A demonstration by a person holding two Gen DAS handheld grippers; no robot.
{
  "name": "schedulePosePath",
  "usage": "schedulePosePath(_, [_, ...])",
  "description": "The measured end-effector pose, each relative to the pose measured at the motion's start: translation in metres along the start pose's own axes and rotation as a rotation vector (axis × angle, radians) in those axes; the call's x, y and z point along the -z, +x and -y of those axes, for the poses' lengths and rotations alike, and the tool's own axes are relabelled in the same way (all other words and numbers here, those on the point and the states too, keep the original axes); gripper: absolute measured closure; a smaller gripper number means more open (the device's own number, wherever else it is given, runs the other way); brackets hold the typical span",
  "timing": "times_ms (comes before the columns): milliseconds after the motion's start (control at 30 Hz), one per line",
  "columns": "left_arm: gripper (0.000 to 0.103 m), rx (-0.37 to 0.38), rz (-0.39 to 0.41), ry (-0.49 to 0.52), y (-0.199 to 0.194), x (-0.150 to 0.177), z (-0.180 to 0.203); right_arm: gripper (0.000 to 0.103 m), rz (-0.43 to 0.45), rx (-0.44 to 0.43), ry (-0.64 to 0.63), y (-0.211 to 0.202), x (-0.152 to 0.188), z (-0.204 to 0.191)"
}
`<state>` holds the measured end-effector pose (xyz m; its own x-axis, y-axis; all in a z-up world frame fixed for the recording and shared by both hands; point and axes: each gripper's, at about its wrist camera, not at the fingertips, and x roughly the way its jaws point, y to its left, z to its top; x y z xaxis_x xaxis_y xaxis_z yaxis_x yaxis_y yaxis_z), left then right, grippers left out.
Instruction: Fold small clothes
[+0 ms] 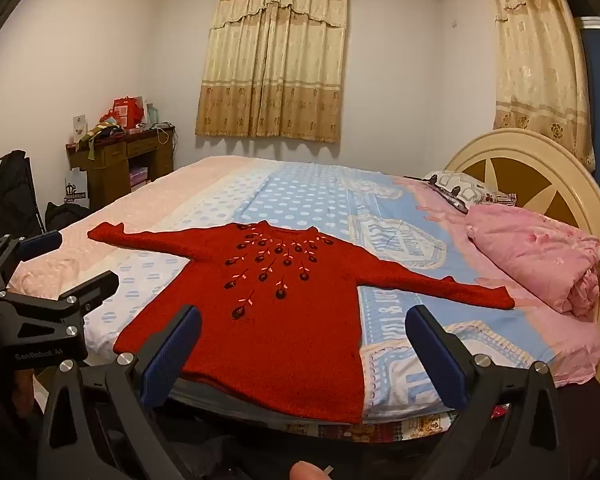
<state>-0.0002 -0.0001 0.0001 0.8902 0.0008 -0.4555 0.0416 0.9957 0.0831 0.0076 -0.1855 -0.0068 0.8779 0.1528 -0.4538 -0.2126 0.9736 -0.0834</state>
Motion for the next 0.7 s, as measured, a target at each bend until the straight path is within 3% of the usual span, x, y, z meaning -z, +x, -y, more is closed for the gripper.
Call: schedulePosePath(700, [0.000,0.006,-0.008,-0.021,0.001,0.000,-0.003,0.001,-0.025,0.000,-0.009,0.010,0.005,0.001])
